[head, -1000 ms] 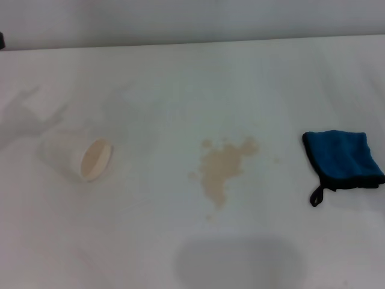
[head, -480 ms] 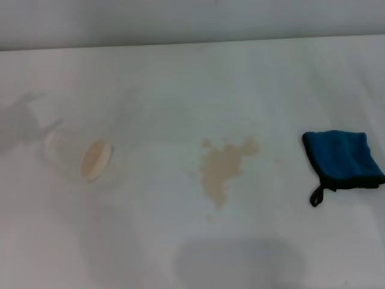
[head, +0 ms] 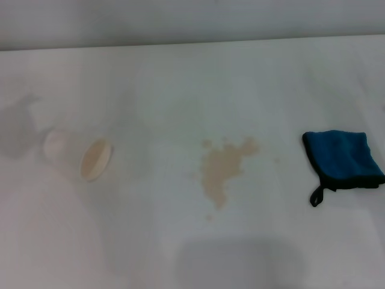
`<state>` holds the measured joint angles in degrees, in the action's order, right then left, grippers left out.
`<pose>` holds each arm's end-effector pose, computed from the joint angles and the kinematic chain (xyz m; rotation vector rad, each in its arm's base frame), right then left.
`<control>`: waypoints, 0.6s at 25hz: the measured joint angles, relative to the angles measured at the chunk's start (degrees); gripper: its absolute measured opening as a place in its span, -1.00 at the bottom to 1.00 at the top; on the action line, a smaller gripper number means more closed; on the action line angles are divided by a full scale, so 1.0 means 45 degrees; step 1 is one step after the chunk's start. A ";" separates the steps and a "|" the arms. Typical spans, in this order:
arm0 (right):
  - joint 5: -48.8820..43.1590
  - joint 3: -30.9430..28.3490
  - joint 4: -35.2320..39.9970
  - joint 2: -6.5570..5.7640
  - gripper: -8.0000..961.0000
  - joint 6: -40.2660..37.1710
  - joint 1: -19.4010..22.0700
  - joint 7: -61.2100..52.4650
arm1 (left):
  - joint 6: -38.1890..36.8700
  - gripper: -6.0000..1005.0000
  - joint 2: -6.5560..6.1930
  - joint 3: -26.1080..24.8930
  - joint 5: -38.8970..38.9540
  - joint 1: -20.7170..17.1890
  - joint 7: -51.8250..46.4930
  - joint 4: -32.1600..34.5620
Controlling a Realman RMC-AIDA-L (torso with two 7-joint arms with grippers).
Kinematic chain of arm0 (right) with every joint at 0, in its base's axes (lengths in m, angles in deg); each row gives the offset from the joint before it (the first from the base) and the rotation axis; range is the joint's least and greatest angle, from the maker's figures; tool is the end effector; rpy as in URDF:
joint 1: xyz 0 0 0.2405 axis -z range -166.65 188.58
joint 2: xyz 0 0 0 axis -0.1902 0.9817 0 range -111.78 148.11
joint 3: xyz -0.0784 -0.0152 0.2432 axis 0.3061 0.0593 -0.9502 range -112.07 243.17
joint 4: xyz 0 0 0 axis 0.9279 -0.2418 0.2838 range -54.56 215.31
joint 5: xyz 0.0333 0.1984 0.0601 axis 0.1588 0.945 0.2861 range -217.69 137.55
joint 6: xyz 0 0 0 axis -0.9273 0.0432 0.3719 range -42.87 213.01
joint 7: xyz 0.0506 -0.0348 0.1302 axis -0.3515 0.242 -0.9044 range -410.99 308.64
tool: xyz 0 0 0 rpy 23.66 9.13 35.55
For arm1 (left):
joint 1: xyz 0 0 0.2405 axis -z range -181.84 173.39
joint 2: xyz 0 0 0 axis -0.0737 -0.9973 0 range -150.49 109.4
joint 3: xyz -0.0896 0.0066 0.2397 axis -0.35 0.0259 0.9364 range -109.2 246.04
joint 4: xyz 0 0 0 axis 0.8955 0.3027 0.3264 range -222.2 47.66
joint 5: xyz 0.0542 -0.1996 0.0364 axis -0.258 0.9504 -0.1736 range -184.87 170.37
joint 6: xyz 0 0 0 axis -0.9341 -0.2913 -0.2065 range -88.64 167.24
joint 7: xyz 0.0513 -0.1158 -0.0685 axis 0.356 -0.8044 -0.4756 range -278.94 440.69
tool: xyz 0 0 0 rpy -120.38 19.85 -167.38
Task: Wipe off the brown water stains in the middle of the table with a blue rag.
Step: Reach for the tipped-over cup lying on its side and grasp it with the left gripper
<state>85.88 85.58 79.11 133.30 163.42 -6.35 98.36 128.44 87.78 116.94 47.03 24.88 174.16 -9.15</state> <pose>0.4032 0.2658 0.0601 -1.2763 0.7438 0.8439 -0.2202 0.3745 0.1570 -2.5429 0.0580 0.1113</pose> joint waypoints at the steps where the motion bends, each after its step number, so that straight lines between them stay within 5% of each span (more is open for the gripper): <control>1: 0.0000 0.0000 -0.0002 0.0000 0.82 0.0003 0.0001 -0.0008 | -0.0065 0.75 0.0003 0.0329 -0.0284 -0.0001 0.0031 -0.0032; 9: 0.0000 0.0000 -0.0111 0.0000 0.82 0.0004 0.0021 -0.0009 | -0.0915 0.75 -0.0152 0.2772 -0.1161 0.0068 0.0342 -0.0525; 15: -0.0001 0.0001 -0.0389 0.0000 0.82 0.0011 0.0150 0.0012 | -0.1873 0.50 -0.0222 0.3833 -0.1582 0.0185 0.0396 -0.1063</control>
<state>85.88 85.59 77.36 133.30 163.47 -5.67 98.41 120.01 86.78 134.19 39.92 25.71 175.94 -13.94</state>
